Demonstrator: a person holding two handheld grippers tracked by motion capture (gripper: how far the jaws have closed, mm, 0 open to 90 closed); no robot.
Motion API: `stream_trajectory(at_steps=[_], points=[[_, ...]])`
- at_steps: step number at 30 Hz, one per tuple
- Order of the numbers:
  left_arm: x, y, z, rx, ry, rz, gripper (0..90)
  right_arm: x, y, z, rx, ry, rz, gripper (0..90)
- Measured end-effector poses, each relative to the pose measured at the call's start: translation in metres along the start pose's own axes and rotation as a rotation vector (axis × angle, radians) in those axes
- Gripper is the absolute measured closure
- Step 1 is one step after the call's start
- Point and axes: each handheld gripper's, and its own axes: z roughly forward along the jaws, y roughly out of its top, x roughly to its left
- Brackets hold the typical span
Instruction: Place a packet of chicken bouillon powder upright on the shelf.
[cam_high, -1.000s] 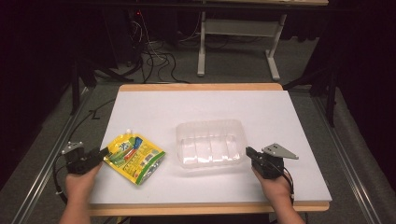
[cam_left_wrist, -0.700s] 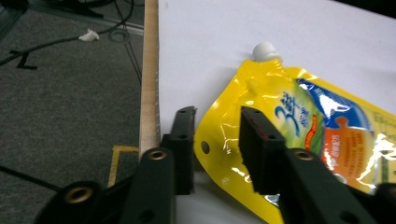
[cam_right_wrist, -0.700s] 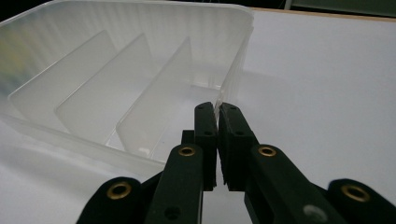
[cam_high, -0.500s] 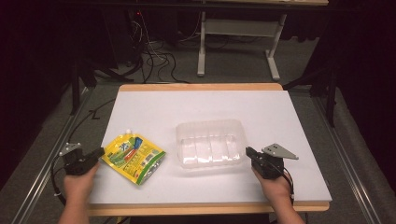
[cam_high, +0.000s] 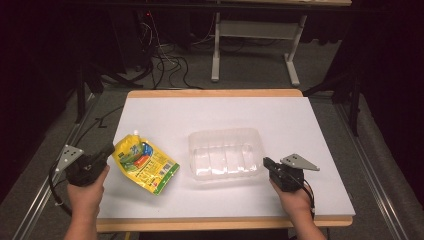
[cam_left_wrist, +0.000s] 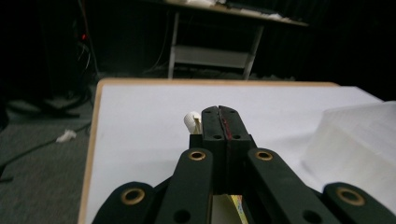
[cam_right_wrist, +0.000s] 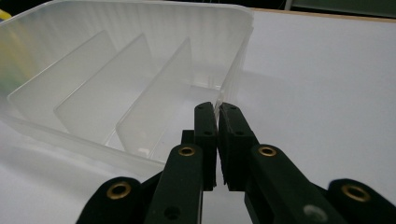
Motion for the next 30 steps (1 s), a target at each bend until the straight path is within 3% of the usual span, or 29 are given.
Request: stream_trajectory(at_steps=[2,7,14,23,27,30], points=[[-0.014,0.012,0.001,-0.029,-0.020,0.024,90.0,0.000,0.000,0.000,-0.001,-0.001,0.001,87.3],[-0.030,0.026,0.005,-0.059,-0.047,0.050,90.0,0.000,0.000,0.000,-0.001,-0.001,0.002,87.3],[-0.060,0.056,0.028,-0.106,-0.082,0.108,90.0,-0.001,0.000,0.001,0.000,0.001,0.007,87.3],[-0.067,0.066,0.044,-0.141,-0.084,0.112,90.0,-0.001,0.000,0.001,0.000,0.004,0.004,87.3],[-0.066,0.060,0.041,-0.145,-0.082,0.121,90.0,-0.001,0.000,0.001,-0.001,0.003,0.005,87.3],[-0.063,0.050,0.024,-0.152,-0.070,0.113,90.0,-0.001,0.000,0.001,-0.002,0.003,0.005,87.3]])
